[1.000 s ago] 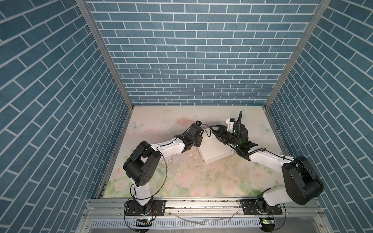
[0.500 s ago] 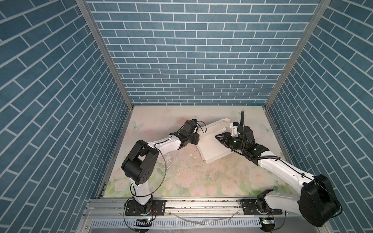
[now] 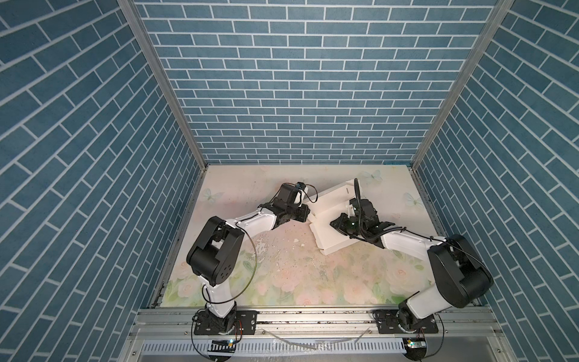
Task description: Fold the paper box
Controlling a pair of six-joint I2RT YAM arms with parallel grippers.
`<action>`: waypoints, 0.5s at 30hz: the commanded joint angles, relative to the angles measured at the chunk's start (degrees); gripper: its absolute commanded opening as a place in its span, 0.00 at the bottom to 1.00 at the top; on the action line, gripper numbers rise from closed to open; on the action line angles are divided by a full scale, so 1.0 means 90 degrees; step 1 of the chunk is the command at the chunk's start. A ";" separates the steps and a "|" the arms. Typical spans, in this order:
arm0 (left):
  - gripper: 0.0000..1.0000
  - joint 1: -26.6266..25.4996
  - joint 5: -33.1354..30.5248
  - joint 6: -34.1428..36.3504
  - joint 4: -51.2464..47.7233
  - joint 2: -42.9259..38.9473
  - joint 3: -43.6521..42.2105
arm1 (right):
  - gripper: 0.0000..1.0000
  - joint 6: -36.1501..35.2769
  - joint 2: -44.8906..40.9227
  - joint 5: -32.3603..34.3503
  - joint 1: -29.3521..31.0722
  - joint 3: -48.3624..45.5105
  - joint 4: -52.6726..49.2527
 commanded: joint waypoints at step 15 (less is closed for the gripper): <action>0.22 0.0029 0.0631 0.0027 0.0400 -0.0079 -0.0108 | 0.08 0.0151 0.1139 -0.0282 0.0007 0.0646 0.1729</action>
